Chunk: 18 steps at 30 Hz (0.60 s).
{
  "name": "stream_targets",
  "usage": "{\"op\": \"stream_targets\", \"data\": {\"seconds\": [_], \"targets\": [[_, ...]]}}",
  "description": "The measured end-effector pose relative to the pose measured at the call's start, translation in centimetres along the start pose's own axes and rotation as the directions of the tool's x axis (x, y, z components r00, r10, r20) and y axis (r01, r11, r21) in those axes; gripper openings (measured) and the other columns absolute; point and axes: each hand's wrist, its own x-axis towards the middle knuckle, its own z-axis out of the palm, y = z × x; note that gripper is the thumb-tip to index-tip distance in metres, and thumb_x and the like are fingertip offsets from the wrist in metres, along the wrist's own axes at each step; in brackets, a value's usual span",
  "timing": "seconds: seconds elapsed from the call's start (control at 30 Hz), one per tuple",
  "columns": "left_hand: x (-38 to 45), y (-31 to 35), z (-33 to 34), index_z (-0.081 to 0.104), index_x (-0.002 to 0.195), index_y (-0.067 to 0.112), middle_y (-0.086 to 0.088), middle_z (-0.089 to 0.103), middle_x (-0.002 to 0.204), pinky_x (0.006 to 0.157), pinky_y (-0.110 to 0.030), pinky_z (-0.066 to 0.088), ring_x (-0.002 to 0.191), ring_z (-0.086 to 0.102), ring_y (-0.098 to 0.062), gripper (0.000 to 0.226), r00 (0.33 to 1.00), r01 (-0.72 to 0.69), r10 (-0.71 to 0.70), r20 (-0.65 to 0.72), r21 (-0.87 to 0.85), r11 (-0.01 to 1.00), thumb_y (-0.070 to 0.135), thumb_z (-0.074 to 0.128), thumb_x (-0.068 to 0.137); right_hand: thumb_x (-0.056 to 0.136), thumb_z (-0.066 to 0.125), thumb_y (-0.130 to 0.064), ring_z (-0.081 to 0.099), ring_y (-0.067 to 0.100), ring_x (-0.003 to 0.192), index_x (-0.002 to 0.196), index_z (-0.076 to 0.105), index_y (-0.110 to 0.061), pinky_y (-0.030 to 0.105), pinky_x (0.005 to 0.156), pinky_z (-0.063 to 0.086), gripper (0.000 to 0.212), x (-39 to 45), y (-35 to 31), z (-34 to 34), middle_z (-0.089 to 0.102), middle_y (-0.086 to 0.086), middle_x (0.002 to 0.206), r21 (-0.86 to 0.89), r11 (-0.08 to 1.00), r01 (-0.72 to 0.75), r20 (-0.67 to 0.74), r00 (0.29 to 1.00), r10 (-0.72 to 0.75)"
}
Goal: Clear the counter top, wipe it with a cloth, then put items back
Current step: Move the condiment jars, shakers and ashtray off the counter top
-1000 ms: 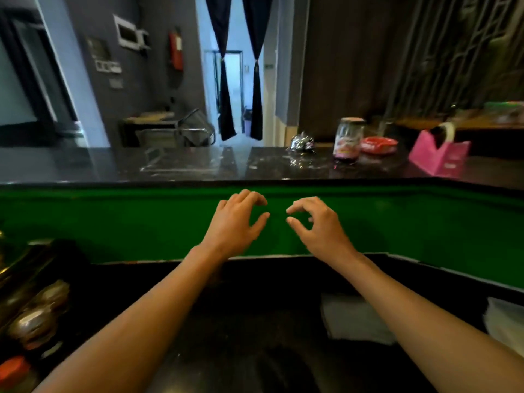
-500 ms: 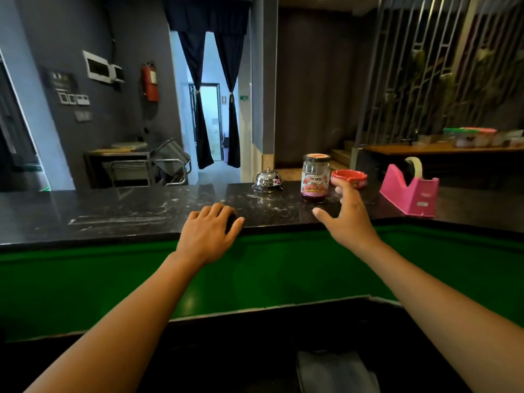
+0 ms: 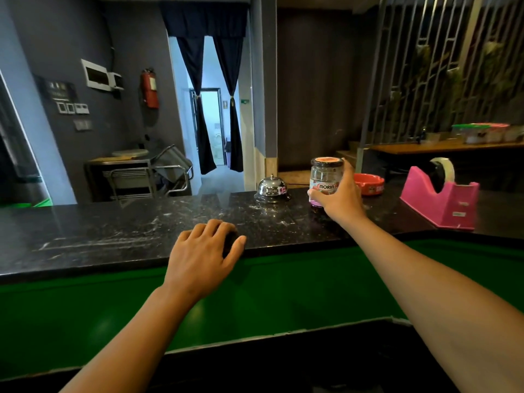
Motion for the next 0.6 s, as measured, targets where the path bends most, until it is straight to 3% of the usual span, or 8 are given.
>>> {"op": "stream_targets", "data": {"seconds": [0.1, 0.17, 0.23, 0.3, 0.4, 0.6], "targets": [[0.1, -0.1, -0.4, 0.05, 0.123, 0.033, 0.008, 0.057, 0.125, 0.098, -0.039, 0.041, 0.115, 0.055, -0.017, 0.062, 0.997, -0.008, 0.012, 0.075, -0.044, 0.999, 0.069, 0.011, 0.091, 0.074, 0.082, -0.029, 0.037, 0.026, 0.135, 0.152, 0.012, -0.028, 0.042, 0.107, 0.033, 0.105, -1.2, -1.0, -0.4, 0.039, 0.004, 0.149, 0.021, 0.999, 0.032, 0.01, 0.999, -0.032], [0.0, -0.4, -1.2, 0.045, 0.128, 0.032, 0.007, 0.055, 0.131, 0.104, -0.04, 0.038, 0.12, 0.052, -0.016, 0.057, 0.987, 0.002, 0.021, 0.157, -0.148, 0.989, 0.069, 0.021, 0.092, 0.072, 0.083, -0.03, 0.039, 0.023, 0.133, 0.151, 0.014, -0.031, 0.038, 0.106, 0.034, 0.105, -2.8, -2.2, -0.9, 0.04, 0.002, 0.147, 0.055, 0.992, 0.113, 0.017, 0.993, -0.114], [-0.8, -0.7, -2.7, 0.042, 0.133, 0.03, 0.004, 0.052, 0.135, 0.108, -0.044, 0.039, 0.121, 0.052, -0.016, 0.051, 0.987, 0.038, 0.013, 0.162, -0.311, 0.95, 0.062, 0.038, 0.093, 0.07, 0.084, -0.031, 0.045, 0.012, 0.123, 0.15, 0.018, -0.03, 0.018, 0.1, 0.037, 0.103, -4.7, -3.9, -1.2, 0.045, -0.006, 0.137, 0.11, 0.971, 0.213, 0.042, 0.975, -0.219], [-2.5, -1.4, -4.3, 0.045, 0.133, 0.028, 0.006, 0.053, 0.135, 0.107, -0.044, 0.042, 0.122, 0.052, -0.013, 0.046, 0.999, 0.029, -0.014, 0.044, -0.379, 0.925, 0.051, 0.049, 0.093, 0.07, 0.085, -0.03, 0.048, 0.002, 0.112, 0.149, 0.023, -0.028, 0.002, 0.088, 0.037, 0.101, -6.8, -6.4, -1.5, 0.045, -0.013, 0.128, 0.192, 0.944, 0.268, 0.076, 0.955, -0.287], [-6.3, -3.3, -6.0, 0.051, 0.125, 0.027, 0.009, 0.059, 0.122, 0.099, -0.042, 0.047, 0.115, 0.056, -0.01, 0.035, 0.991, -0.005, -0.056, -0.123, -0.446, 0.895, 0.041, 0.056, 0.093, 0.067, 0.087, -0.031, 0.057, 0.005, 0.113, 0.147, 0.027, -0.028, 0.014, 0.091, 0.048, 0.1, -10.8, -10.0, -1.0, 0.053, -0.008, 0.13, 0.312, 0.899, 0.308, 0.131, 0.923, -0.361], [-17.0, -9.1, -6.1, 0.054, 0.122, 0.022, 0.006, 0.06, 0.119, 0.096, -0.038, 0.048, 0.11, 0.058, -0.011, 0.036, 0.985, 0.152, -0.172, -0.009, -0.428, 0.891, 0.041, 0.054, 0.091, 0.066, 0.088, -0.028, 0.064, 0.01, 0.108, 0.145, 0.029, -0.032, 0.035, 0.088, 0.056, 0.098, -20.8, -13.5, 4.4, 0.058, -0.002, 0.129, 0.47, 0.855, 0.218, 0.349, 0.844, -0.407]]}}
